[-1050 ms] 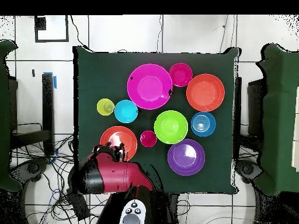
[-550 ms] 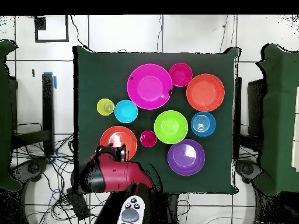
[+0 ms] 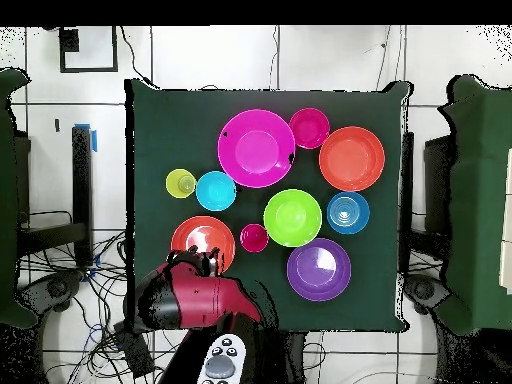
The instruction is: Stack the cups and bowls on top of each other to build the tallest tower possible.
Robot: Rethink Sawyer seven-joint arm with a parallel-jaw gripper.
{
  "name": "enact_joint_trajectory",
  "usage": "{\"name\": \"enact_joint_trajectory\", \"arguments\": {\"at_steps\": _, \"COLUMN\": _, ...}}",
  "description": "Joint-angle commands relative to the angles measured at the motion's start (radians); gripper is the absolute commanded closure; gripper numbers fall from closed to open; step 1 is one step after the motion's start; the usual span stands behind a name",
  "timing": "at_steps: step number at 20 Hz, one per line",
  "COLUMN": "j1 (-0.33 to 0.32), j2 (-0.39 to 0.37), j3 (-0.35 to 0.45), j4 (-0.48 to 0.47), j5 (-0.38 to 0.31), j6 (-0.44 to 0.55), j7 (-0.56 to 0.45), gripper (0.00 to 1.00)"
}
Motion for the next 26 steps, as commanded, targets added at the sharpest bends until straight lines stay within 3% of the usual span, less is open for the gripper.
{"name": "enact_joint_trajectory", "arguments": {"at_steps": 1, "j1": 0.010, "j2": 0.031, "j3": 0.047, "j4": -0.048, "j5": 0.018, "j6": -0.037, "j7": 0.163, "gripper": 0.00}}
{"name": "enact_joint_trajectory", "arguments": {"at_steps": 17, "j1": 0.038, "j2": 0.079, "j3": 0.028, "j4": -0.068, "j5": 0.037, "j6": -0.097, "j7": 0.189, "gripper": 0.00}}
{"name": "enact_joint_trajectory", "arguments": {"at_steps": 26, "j1": 0.077, "j2": 0.100, "j3": 0.010, "j4": -0.093, "j5": 0.127, "j6": -0.145, "j7": 0.239, "gripper": 0.00}}
